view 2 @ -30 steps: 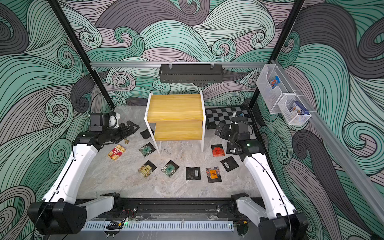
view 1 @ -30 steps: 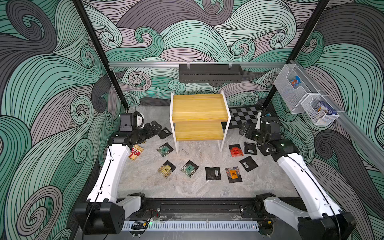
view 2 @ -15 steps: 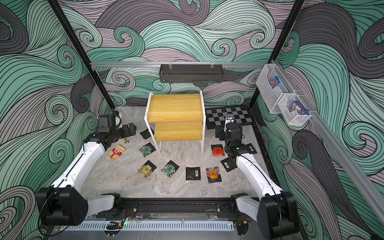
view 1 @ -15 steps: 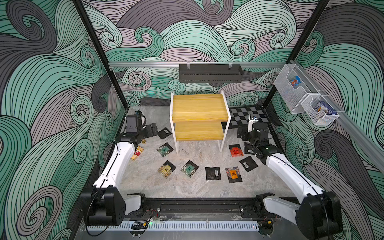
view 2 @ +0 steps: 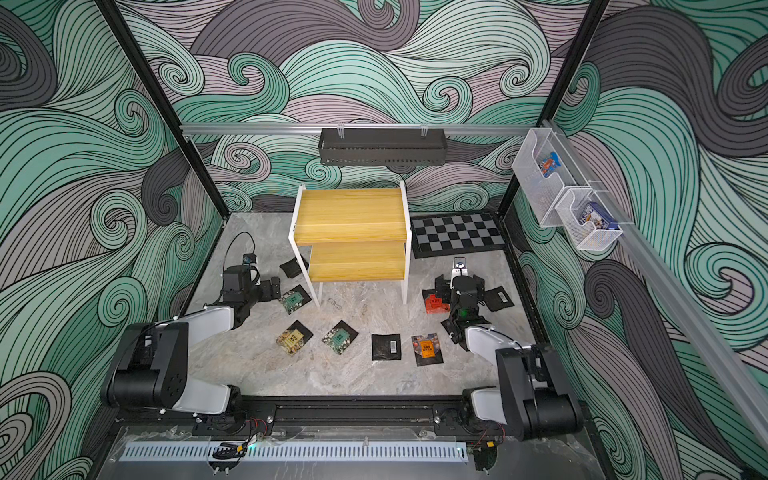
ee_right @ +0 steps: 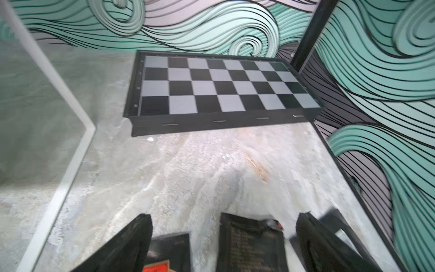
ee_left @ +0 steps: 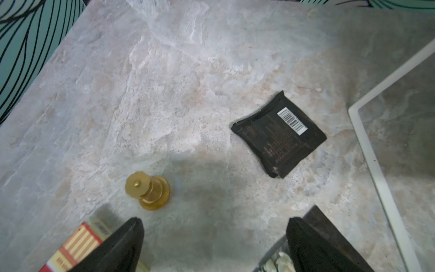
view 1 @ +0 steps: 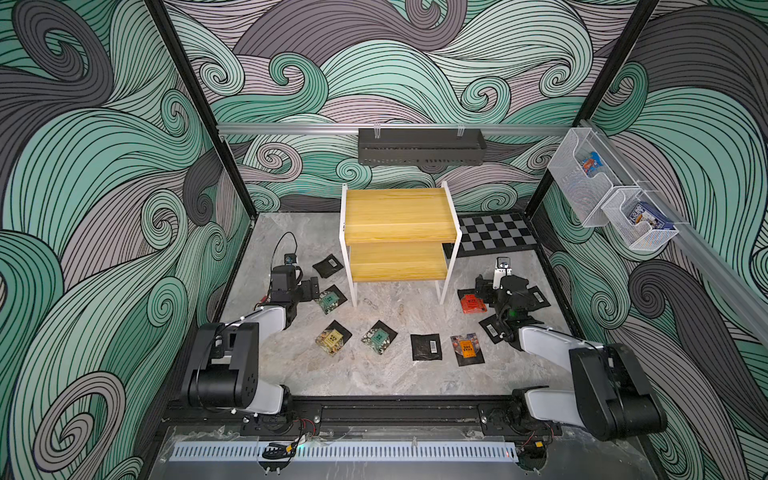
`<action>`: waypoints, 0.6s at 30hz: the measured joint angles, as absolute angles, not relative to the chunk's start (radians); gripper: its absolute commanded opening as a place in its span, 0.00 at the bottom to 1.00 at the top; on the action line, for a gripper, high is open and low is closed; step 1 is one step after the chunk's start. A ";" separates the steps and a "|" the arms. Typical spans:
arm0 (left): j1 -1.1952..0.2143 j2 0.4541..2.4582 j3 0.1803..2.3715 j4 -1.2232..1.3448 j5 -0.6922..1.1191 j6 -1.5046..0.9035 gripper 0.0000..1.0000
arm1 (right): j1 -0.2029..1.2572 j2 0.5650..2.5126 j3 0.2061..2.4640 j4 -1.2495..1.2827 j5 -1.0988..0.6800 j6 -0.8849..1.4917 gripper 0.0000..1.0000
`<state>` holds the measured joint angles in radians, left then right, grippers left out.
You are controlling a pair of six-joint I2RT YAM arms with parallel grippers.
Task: Remove the tea bags from the shelf
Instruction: Reset both arms
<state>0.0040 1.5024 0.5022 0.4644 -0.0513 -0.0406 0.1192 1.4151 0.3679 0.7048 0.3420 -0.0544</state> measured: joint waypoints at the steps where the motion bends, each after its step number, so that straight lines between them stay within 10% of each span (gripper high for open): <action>1: 0.004 1.525 0.486 0.527 -0.047 -0.037 0.99 | 0.119 1.455 0.363 0.757 0.329 -0.060 0.99; 18: 0.004 1.576 0.424 0.845 -0.015 -0.028 0.98 | 0.105 1.567 0.336 1.019 0.200 -0.073 0.99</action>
<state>0.0040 1.5757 0.4236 0.8448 -0.0147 -0.0280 0.1047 1.5673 0.3363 1.0191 0.2001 -0.0734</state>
